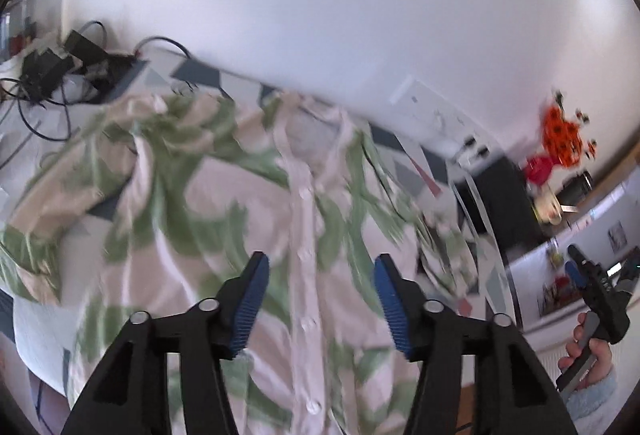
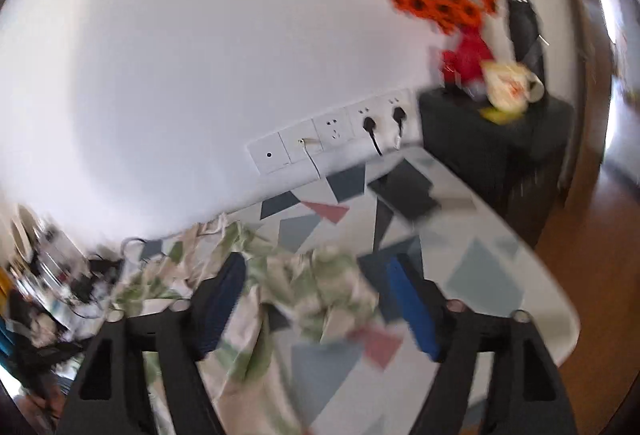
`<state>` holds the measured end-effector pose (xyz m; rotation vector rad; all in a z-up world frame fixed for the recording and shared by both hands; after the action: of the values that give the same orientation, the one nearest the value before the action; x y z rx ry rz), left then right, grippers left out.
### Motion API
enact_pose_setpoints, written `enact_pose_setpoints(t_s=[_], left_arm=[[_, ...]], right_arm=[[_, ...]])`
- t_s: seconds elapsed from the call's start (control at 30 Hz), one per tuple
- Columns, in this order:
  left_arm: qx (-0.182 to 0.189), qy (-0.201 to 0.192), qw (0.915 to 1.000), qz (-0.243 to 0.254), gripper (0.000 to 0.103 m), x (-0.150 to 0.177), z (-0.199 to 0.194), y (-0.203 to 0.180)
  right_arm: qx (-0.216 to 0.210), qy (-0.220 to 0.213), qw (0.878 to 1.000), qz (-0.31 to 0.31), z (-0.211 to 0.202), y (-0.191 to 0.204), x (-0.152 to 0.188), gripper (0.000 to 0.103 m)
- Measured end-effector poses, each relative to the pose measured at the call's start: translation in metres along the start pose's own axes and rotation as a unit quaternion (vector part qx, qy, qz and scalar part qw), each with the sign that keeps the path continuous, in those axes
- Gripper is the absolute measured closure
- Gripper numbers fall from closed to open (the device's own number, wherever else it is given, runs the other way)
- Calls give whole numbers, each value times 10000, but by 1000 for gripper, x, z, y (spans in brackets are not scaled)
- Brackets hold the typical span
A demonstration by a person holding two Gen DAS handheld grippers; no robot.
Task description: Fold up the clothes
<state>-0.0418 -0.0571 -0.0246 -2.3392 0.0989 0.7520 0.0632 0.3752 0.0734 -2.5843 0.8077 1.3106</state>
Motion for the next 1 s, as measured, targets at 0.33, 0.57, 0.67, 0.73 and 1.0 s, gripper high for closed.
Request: enact_pose_setpoints(t_s=[0.33,0.57,0.67,0.73,1.0], left_arm=[[-55,502,9950,-859,47,10,67,29],[85,712,9949,-706,47,-10,125,-19],[471,859,9927,-697,47,-21,147,-48],[711,885,9916,-622,47,-28,153,-66],[1319,787,9844,-853,47,-46,138,-75]], right_arm=[[226,1944,9804,-223,171,-5,53,22],[-359,2509,9661,-497,239,6,74,77],[-951,2644,9589,-387,242,16,58,97],[-1323,2491,9591,-217,236,23,36,98],[-3460,1873,9165,-722,148,144,-20,98]])
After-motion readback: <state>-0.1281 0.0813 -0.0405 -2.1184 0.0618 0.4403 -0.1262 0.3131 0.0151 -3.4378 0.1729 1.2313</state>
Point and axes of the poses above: each gripper's, at about its wrist camera, not at the fingertips, and z roughly the way its jaws point, y to its left, x to its underside, the point moved 5 cm from there along z, roughly the way its jaws point, and after that the axes turned 12 degrees about x, right-handed, at the moved point
